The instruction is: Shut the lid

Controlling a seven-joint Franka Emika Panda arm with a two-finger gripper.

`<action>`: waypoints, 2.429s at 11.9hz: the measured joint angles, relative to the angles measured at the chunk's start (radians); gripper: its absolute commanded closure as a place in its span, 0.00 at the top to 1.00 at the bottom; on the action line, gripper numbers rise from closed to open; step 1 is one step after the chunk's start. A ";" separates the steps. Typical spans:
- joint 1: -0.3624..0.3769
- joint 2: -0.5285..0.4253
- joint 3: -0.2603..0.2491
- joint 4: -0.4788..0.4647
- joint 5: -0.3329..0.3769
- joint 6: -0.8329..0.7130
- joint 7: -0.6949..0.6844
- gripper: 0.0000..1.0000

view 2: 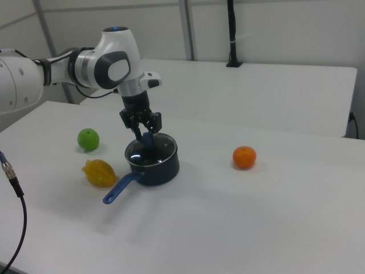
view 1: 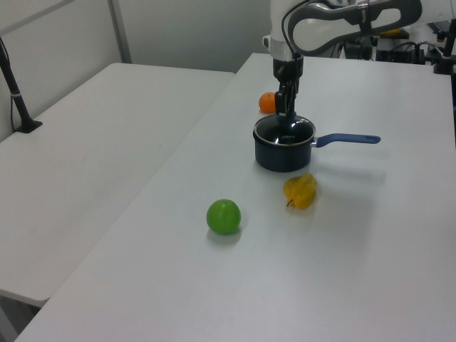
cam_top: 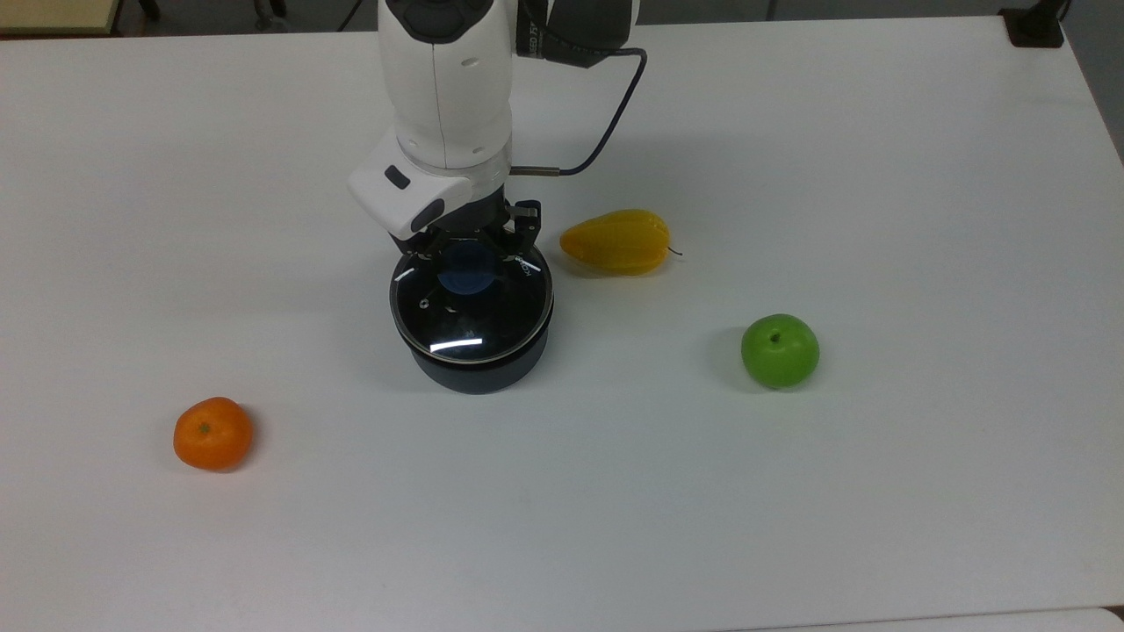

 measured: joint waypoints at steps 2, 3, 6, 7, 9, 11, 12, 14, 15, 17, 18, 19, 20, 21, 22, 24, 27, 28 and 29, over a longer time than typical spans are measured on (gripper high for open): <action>-0.003 0.006 0.012 0.004 0.000 0.004 0.001 0.34; -0.004 0.008 0.017 0.005 0.000 0.004 0.001 0.35; -0.005 0.010 0.024 0.007 0.000 0.004 0.005 0.90; -0.006 0.011 0.024 0.008 0.000 0.004 0.009 1.00; -0.009 0.012 0.024 0.008 0.000 0.004 0.022 1.00; -0.017 0.010 0.024 0.017 0.000 0.004 0.034 1.00; -0.023 0.001 0.024 0.027 0.000 0.004 0.037 1.00; -0.048 -0.053 0.023 0.028 0.000 -0.021 0.057 1.00; -0.070 -0.093 0.023 0.022 0.000 -0.078 0.058 1.00; -0.128 -0.193 0.043 -0.019 -0.011 -0.174 0.056 1.00; -0.177 -0.249 0.085 -0.053 -0.039 -0.181 0.056 1.00; -0.233 -0.307 0.132 -0.087 -0.059 -0.182 0.056 1.00; -0.266 -0.350 0.155 -0.110 -0.065 -0.191 0.056 1.00; -0.278 -0.379 0.162 -0.124 -0.067 -0.210 0.056 1.00; -0.282 -0.392 0.165 -0.133 -0.069 -0.219 0.056 1.00; -0.290 -0.391 0.176 -0.141 -0.070 -0.220 0.057 1.00; -0.291 -0.391 0.182 -0.148 -0.070 -0.220 0.061 1.00; -0.291 -0.389 0.184 -0.148 -0.070 -0.220 0.063 1.00; -0.291 -0.385 0.185 -0.148 -0.070 -0.219 0.064 1.00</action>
